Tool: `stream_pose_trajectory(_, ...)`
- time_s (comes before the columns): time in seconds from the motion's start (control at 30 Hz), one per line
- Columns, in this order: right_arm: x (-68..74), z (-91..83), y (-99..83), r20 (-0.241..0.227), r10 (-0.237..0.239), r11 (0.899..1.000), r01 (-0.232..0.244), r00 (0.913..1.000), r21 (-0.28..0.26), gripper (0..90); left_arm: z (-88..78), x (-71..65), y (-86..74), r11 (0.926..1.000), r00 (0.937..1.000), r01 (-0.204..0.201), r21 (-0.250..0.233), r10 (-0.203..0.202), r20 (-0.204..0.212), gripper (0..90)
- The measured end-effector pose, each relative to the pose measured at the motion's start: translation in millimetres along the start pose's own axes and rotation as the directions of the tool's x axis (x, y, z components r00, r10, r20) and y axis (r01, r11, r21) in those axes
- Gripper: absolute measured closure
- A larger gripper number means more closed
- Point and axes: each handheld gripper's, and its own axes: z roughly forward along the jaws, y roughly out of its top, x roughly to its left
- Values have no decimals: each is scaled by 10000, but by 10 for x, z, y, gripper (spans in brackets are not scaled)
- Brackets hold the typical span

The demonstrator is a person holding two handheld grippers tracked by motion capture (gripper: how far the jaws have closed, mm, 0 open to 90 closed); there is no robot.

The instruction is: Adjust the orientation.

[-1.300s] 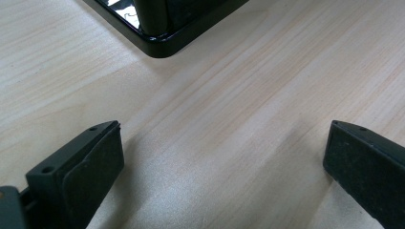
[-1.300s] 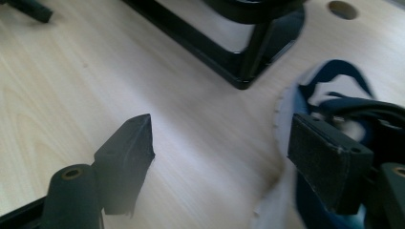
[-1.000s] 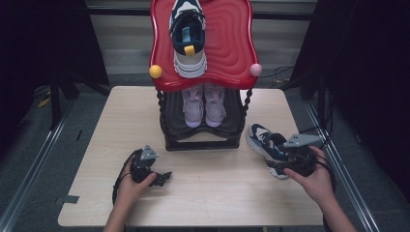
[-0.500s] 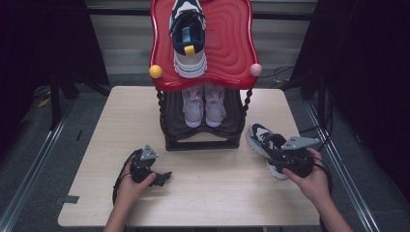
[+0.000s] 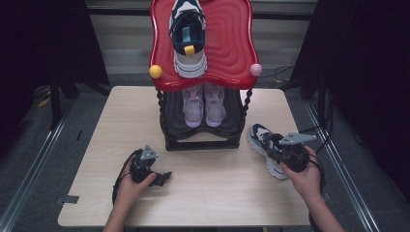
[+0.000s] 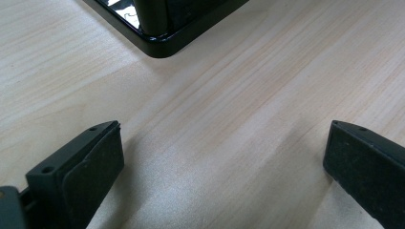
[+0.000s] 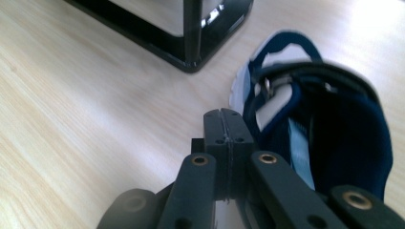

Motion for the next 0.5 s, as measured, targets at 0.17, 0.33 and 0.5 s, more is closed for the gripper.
stream_pose_trajectory(0.17, -47, -165, 45, 435, 10, 9997, 1, 9991, -248, 649, -2, 0, 1, 10000, 10000, -7, 28, 7, -15, 0)
stream_pose_trajectory(0.33, -184, -270, -25, 785, 237, 9997, -244, 9966, 67, 579, 0, 0, 0, 10000, 10000, -2, -3, 2, 3, 0)
stream_pose_trajectory(0.5, -152, -208, -120, 417, 153, 9985, -174, 9990, 510, 656, -2, -1, 1, 10000, 10000, -4, 26, 4, -20, 0)
